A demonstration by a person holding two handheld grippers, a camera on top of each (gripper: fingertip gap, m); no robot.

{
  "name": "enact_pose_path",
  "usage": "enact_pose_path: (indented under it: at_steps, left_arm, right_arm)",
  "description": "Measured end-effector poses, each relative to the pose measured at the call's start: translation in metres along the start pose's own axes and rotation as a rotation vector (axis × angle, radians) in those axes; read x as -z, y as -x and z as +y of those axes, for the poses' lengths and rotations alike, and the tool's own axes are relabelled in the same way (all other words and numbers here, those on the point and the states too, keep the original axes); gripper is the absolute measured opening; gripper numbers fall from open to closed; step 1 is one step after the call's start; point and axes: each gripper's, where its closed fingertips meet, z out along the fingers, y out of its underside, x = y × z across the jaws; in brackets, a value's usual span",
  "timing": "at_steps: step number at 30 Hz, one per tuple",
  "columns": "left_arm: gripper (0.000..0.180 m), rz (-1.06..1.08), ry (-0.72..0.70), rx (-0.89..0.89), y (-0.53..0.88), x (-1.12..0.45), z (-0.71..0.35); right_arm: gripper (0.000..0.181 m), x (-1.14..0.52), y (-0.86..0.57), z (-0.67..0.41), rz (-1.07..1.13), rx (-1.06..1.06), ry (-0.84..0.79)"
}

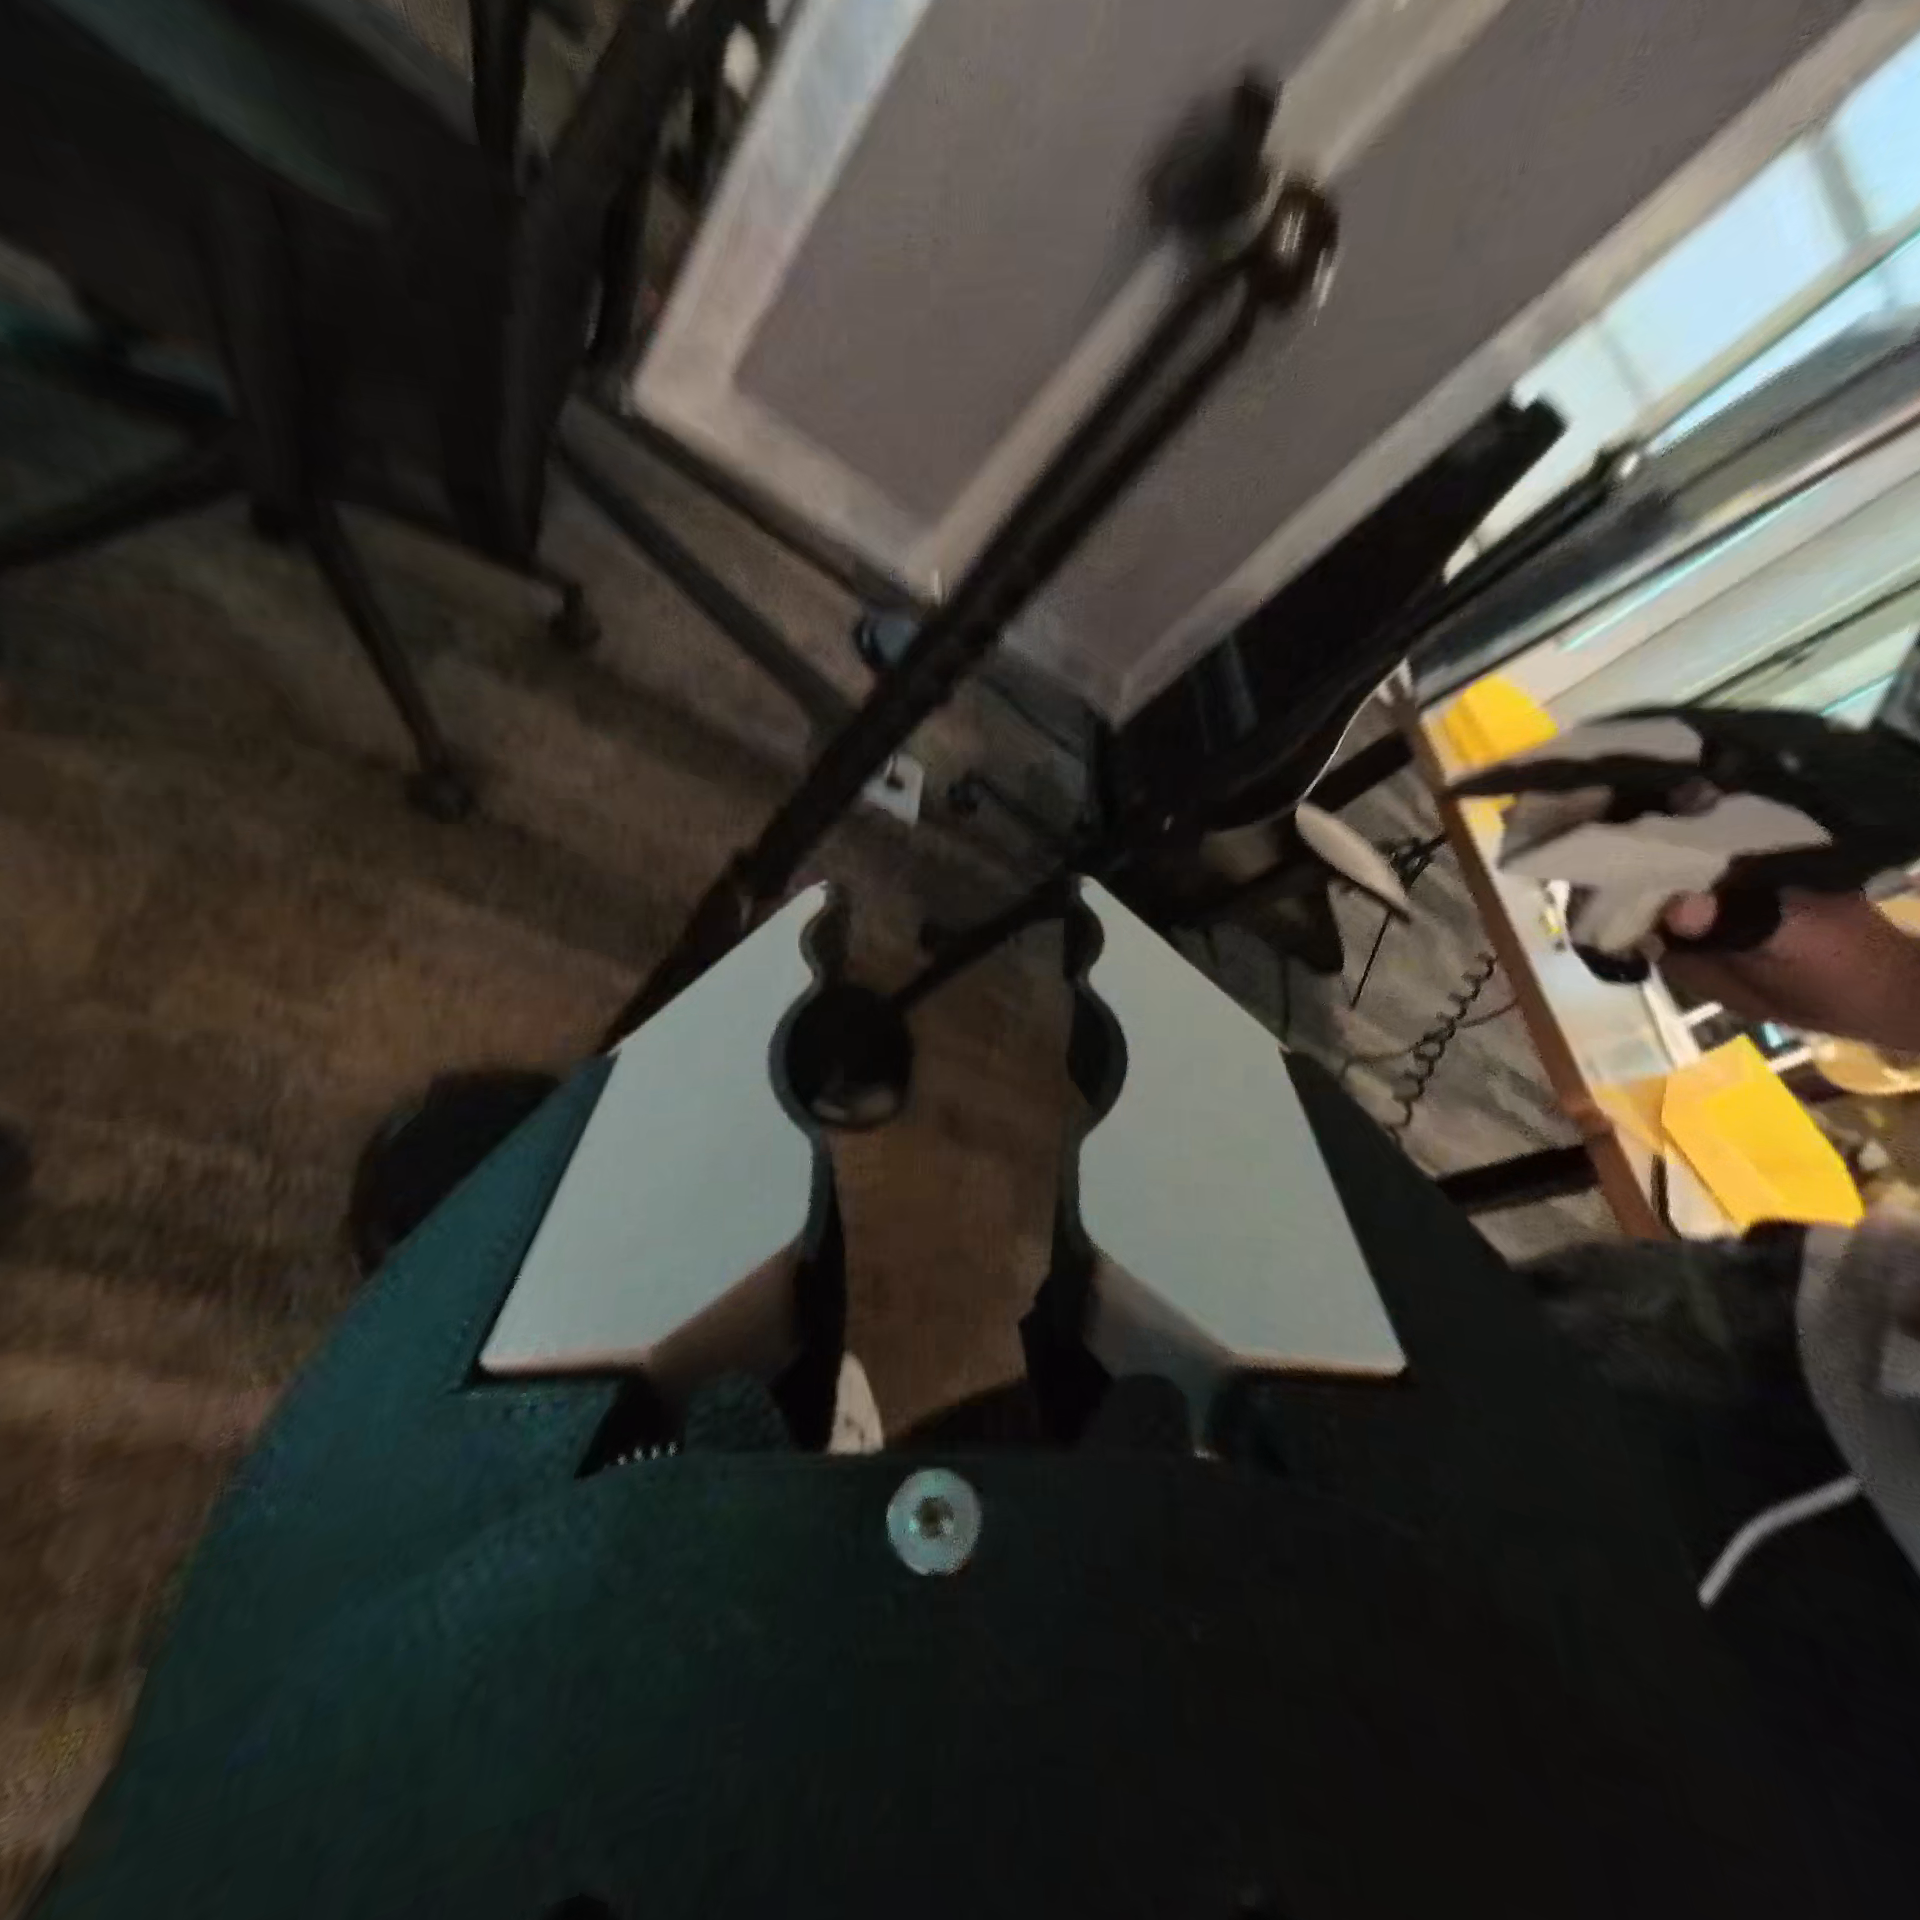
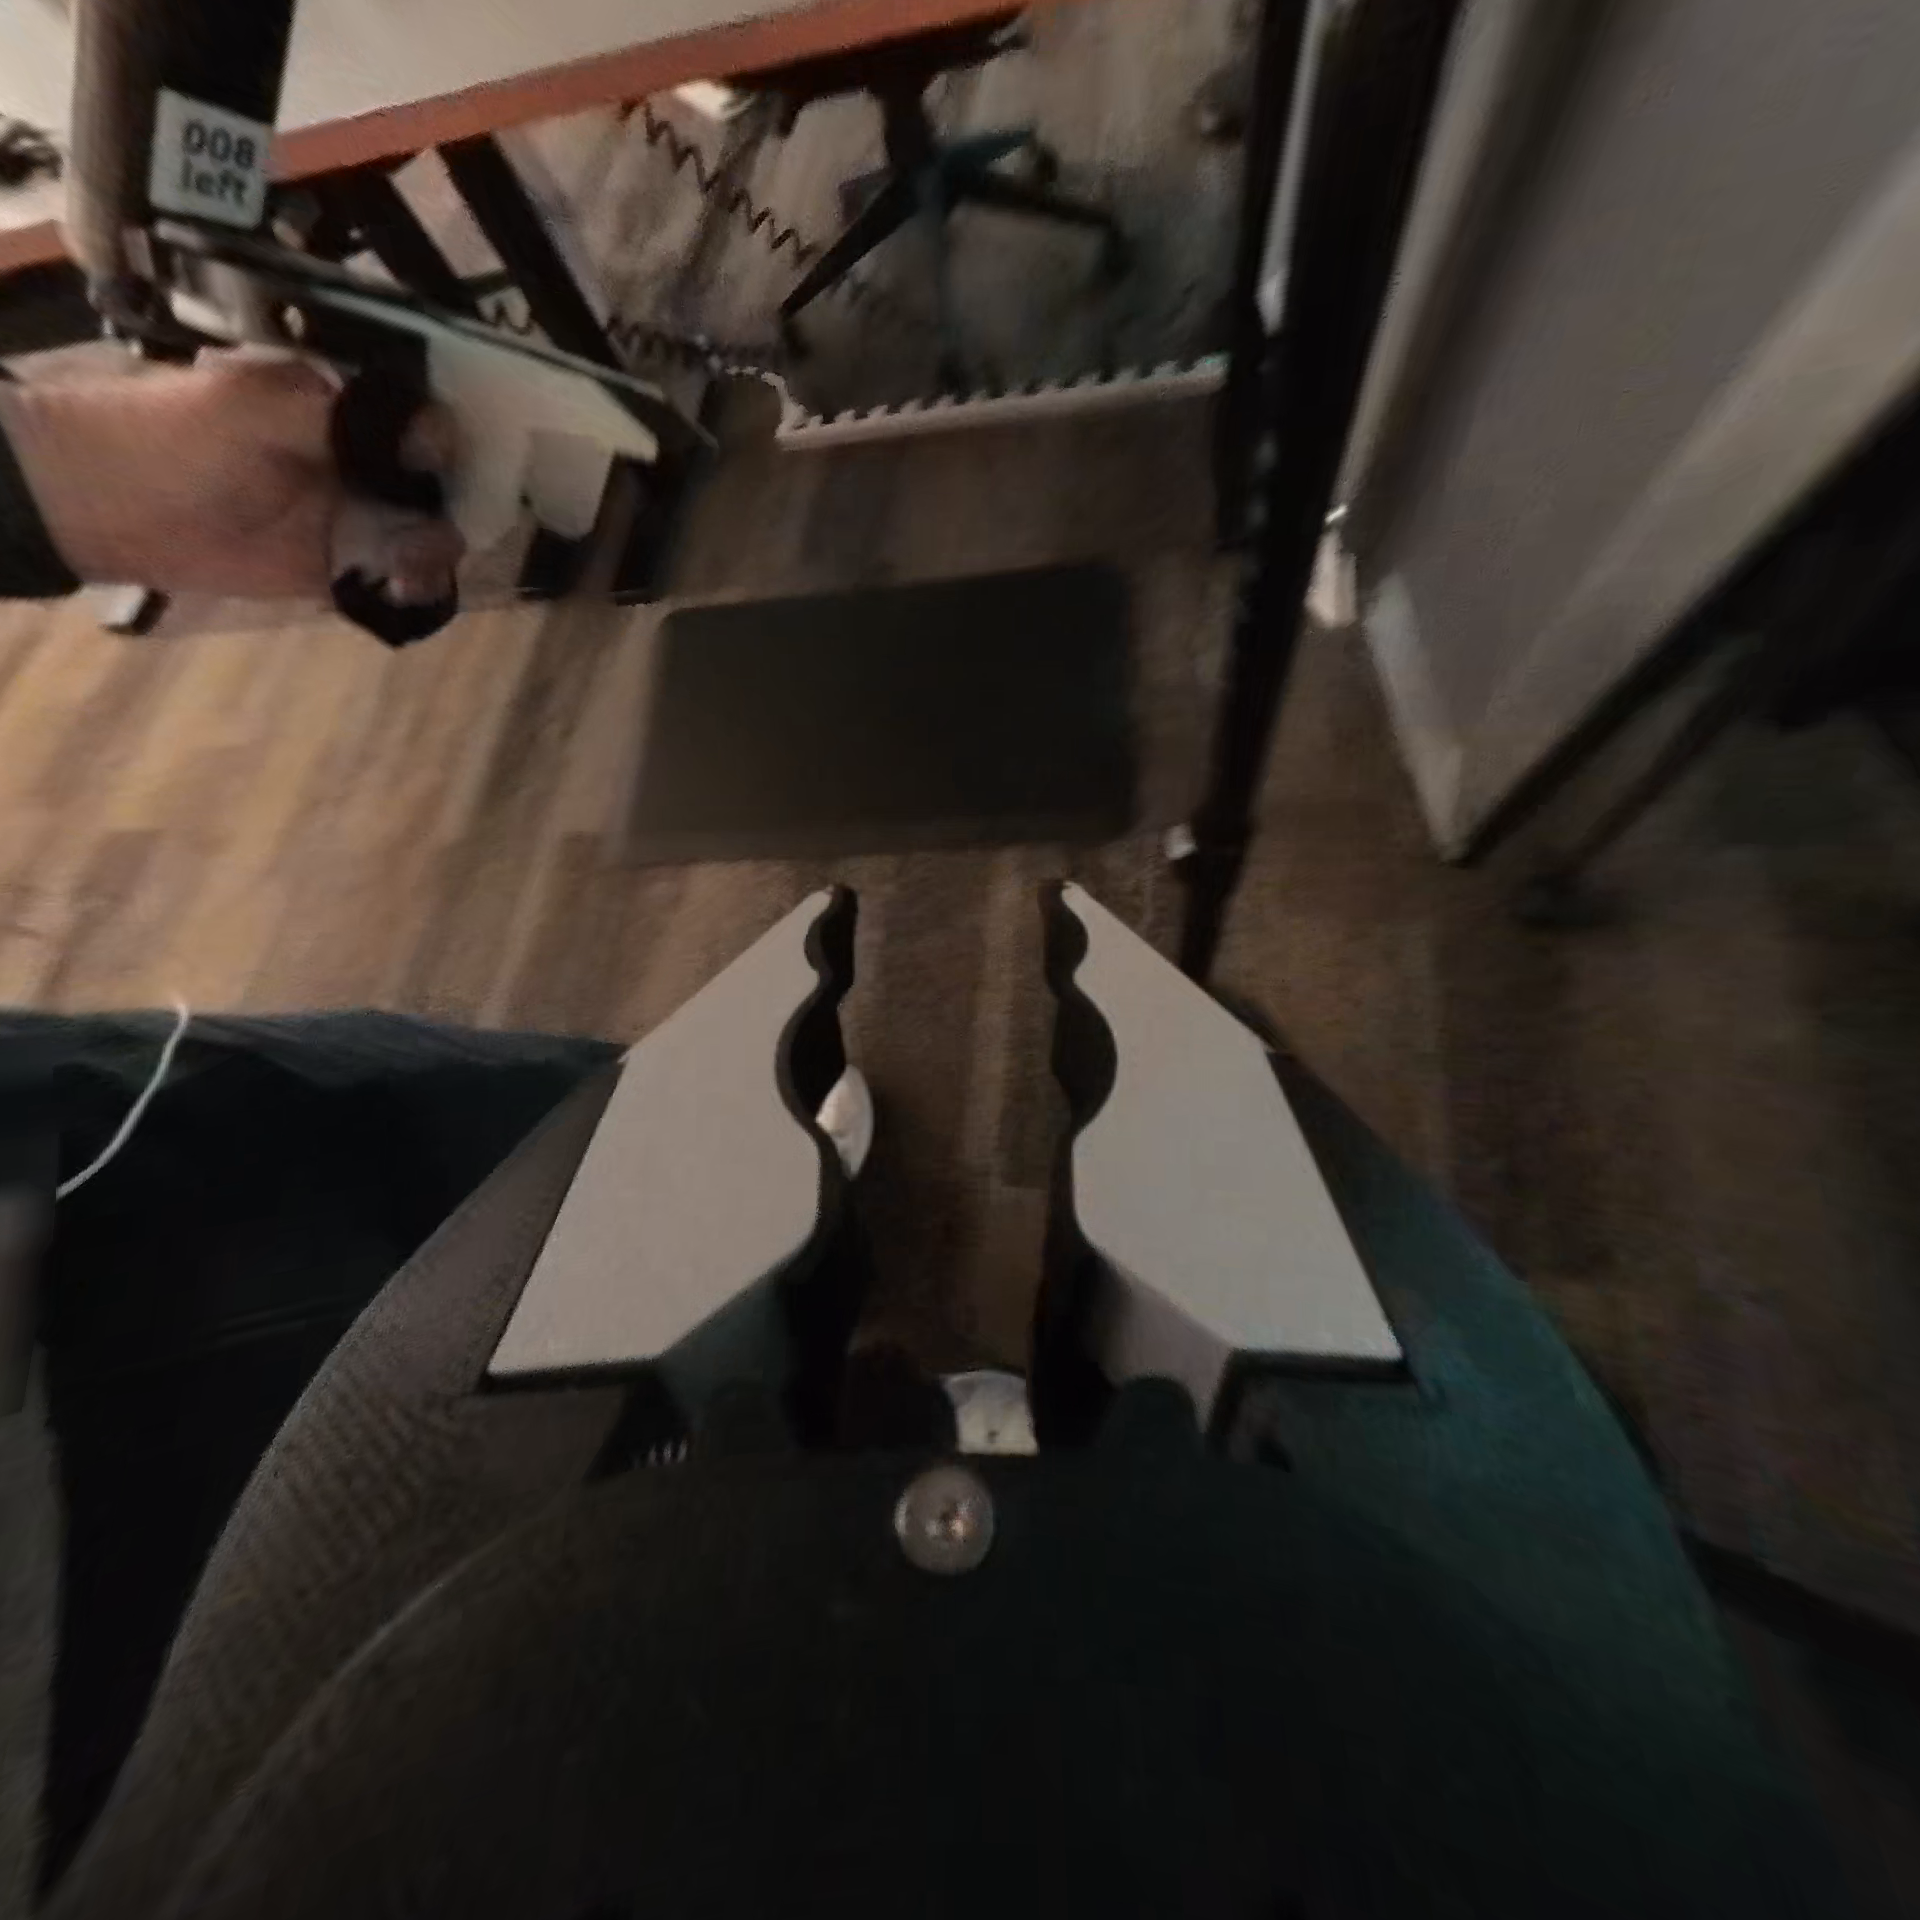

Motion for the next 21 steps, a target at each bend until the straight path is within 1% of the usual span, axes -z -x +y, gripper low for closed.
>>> enact_pose_path:
  at_steps: [3, 6, 7, 8, 9, 10, 12, 14, 16, 17, 19, 21]
  left_arm:
    - [0.041, -0.008, 0.076, 0.041, -0.002, 0.008, 0.052]
    - [0.041, -0.004, 0.107, 0.092, 0.005, 0.009, 0.085]
    - [0.04, 0.005, 0.116, 0.106, 0.007, 0.009, 0.092]
    - [0.04, 0.017, 0.131, 0.111, 0.01, 0.009, 0.098]
    - [0.038, 0.023, 0.155, 0.103, 0.013, 0.01, 0.103]
    - [0.036, 0.023, 0.173, 0.087, 0.018, 0.011, 0.107]
    - [0.031, 0.026, 0.174, 0.057, 0.029, 0.015, 0.11]
    - [0.031, 0.037, 0.176, 0.044, 0.041, 0.019, 0.114]
    - [0.032, 0.037, 0.189, 0.021, 0.057, 0.022, 0.121]
    - [0.033, 0.037, 0.189, 0.005, 0.065, 0.022, 0.125]
    - [0.033, 0.051, 0.181, -0.017, 0.082, 0.017, 0.133]
    - [0.034, 0.092, 0.183, 0.002, 0.097, 0.005, 0.147]
  right_arm:
    - [0.048, -0.056, -0.006, 0.018, -0.032, -0.079, 0.056]
    - [0.064, -0.113, -0.036, 0.037, 0.064, -0.102, 0.115]
    - [0.072, -0.129, -0.046, 0.038, 0.108, -0.108, 0.11]
    - [0.079, -0.143, -0.056, 0.034, 0.159, -0.125, 0.083]
    - [0.082, -0.157, -0.065, 0.029, 0.208, -0.148, 0.04]
    - [0.084, -0.17, -0.074, 0.023, 0.256, -0.164, -0.01]
    - [0.085, -0.192, -0.091, 0.013, 0.37, -0.115, -0.113]
    - [0.089, -0.208, -0.112, 0.012, 0.498, -0.117, -0.169]
    - [0.086, -0.218, -0.128, 0.009, 0.574, -0.154, -0.238]
    - [0.073, -0.224, -0.13, 0.005, 0.569, -0.149, -0.278]
    - [0.059, -0.23, -0.139, 0.001, 0.574, -0.128, -0.329]
    - [0.047, -0.236, -0.144, -0.002, 0.512, -0.088, -0.374]
